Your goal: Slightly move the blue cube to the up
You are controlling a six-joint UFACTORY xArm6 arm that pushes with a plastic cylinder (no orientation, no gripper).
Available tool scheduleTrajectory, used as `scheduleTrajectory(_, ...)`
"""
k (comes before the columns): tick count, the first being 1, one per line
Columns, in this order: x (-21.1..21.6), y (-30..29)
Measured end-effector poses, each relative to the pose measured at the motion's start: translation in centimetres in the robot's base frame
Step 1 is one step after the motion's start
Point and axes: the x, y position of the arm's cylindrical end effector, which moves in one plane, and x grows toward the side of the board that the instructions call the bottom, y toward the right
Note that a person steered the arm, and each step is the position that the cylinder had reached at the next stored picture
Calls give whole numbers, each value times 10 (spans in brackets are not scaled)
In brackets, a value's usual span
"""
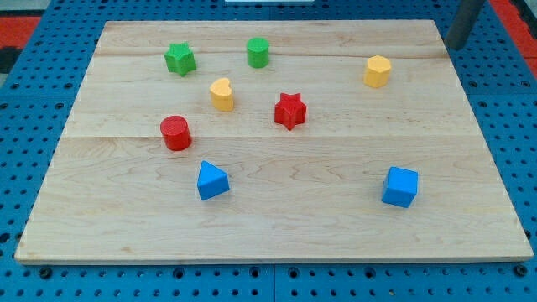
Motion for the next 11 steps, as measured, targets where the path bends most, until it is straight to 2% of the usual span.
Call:
scheduleTrajectory(2,84,-41)
scheduleTrajectory(3,91,-73)
scheduleTrajectory(4,85,-71)
scheduleTrajectory(5,131,-45)
scheduleTrajectory(6,198,-22)
scheduleTrajectory(8,347,-25)
scheduleTrajectory(9,349,-61)
scheduleTrajectory(10,348,-125)
scheduleTrajectory(11,331,-149)
